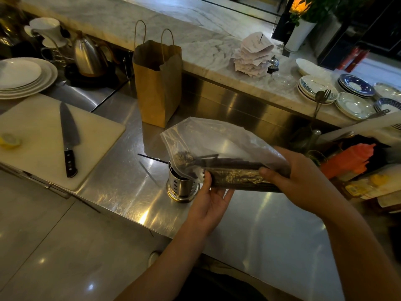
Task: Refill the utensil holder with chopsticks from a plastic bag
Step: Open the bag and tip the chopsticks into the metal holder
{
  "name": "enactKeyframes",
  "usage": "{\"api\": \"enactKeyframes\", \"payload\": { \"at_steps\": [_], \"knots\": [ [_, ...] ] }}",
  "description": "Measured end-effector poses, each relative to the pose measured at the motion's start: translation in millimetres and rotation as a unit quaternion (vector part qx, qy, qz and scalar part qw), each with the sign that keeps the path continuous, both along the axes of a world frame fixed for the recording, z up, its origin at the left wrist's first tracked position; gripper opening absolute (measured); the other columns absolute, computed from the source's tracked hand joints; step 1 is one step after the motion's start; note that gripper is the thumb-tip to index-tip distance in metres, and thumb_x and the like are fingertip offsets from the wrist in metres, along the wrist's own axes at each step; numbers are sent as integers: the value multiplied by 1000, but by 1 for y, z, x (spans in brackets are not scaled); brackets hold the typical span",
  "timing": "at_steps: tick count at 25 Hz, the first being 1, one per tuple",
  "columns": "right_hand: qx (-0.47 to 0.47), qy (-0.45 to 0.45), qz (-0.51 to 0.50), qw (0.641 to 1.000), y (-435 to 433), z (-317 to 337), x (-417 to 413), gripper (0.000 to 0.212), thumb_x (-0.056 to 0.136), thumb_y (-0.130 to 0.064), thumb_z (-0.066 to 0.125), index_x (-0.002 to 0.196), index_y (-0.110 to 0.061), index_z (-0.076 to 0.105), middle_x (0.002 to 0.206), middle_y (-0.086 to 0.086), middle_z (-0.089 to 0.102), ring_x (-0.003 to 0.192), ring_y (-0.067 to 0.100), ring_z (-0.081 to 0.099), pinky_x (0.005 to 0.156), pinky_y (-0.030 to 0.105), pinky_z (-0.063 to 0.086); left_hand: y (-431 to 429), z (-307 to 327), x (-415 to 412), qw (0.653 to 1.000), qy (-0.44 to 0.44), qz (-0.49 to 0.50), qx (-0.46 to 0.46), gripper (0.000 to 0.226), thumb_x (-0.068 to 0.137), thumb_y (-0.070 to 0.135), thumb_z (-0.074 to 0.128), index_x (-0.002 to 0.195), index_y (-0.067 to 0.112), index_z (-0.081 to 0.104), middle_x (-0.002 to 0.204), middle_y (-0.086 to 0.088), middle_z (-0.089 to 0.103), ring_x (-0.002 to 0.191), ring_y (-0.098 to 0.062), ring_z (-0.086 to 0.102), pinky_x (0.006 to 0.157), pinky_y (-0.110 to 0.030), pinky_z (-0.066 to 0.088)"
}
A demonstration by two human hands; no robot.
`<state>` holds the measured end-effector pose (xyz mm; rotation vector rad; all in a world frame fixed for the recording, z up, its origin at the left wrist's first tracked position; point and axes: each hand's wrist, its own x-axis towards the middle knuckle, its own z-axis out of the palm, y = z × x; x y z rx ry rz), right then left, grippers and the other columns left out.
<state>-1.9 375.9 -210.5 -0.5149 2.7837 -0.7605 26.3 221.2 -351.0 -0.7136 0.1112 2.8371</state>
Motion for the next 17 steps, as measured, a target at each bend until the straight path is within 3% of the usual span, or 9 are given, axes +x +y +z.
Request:
{"api": "enactKeyframes", "payload": {
  "at_steps": [3, 8, 12, 15, 17],
  "knots": [
    [8, -1, 1, 1000, 1, 1, 1, 13, 92, -25, 57, 105, -23, 60, 85, -3, 64, 78, 7, 60, 67, 21, 43, 1, 0, 1, 1000, 0, -7, -1, 25, 94, 26, 52, 107, 10, 67, 110, -15, 71, 100, -26, 70, 85, -47, 55],
    [-2, 1, -6, 1000, 1, 2, 3, 21, 92, -24, 58, 113, -23, 58, 88, -8, 61, 82, 3, 58, 67, 16, 41, 1, 2, 1, 1000, -6, -6, 5, 25, 96, 26, 50, 105, 9, 66, 114, -15, 68, 120, -26, 58, 86, -47, 53],
    [12, -6, 2, 1000, -1, 6, 4, 15, 92, -23, 58, 102, -34, 54, 86, -11, 59, 79, 2, 57, 66, 16, 39, 2, 1, 2, 1000, 0, -13, 2, 26, 93, 27, 53, 107, 10, 66, 114, -14, 69, 111, -26, 63, 86, -45, 55],
    [11, 9, -12, 1000, -1, 5, 3, 28, 92, -26, 58, 119, -24, 56, 92, -10, 58, 84, 5, 58, 67, 15, 40, 1, 1, 1, 1000, 2, -12, 3, 27, 92, 27, 53, 107, 9, 66, 114, -14, 68, 112, -27, 63, 84, -45, 56],
    [17, 15, -11, 1000, -2, 5, 3, 30, 91, -27, 58, 120, -19, 58, 89, -9, 59, 82, 5, 59, 66, 15, 39, 0, 1, 1, 1000, 11, -6, 7, 30, 89, 27, 56, 111, 9, 65, 113, -15, 70, 105, -27, 68, 83, -45, 58]
  ]
}}
